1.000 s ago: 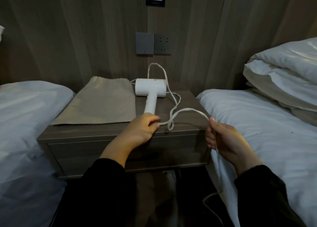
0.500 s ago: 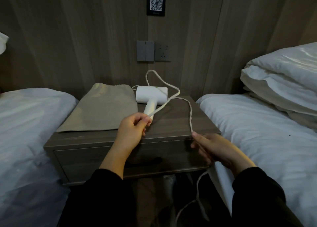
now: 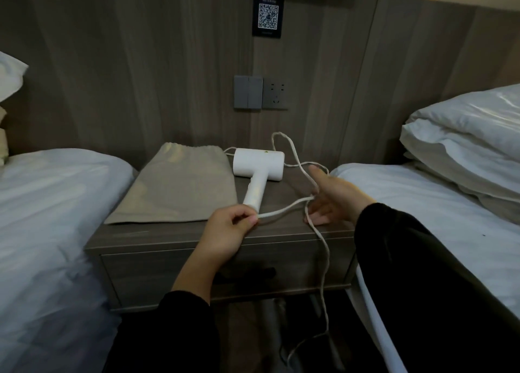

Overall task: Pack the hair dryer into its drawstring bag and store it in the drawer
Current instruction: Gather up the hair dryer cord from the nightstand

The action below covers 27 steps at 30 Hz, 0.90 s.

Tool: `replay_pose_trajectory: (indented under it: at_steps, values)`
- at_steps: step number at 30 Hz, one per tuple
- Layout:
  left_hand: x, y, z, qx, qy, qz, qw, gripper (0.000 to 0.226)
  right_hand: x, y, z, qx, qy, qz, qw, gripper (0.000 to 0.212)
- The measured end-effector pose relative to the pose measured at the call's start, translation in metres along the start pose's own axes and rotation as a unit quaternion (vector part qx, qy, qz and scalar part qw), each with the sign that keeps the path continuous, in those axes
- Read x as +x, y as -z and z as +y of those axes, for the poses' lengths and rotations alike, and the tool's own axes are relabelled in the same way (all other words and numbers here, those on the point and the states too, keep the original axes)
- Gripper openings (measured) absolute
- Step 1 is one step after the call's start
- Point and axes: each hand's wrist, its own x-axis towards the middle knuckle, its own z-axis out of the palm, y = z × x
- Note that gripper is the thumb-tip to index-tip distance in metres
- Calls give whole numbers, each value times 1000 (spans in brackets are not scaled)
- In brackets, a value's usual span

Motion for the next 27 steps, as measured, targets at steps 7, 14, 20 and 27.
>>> replay_pose_trajectory:
  at_steps: [7, 14, 20, 27]
  values:
    - [-1, -12, 3, 56, -20, 29, 998, 19, -3, 1, 13, -132, 136, 278, 942, 49]
    - [-6, -17, 6, 150, -58, 39, 986, 12, -45, 14, 43, -238, 124, 256, 929, 66]
    - [-10, -13, 6, 165, -60, 73, 982, 9, -69, 15, 57, -364, 66, 220, 902, 18]
    - [-8, 3, -3, 143, -41, 48, 988, 10, -87, -1, 15, -461, 164, 336, 805, 33]
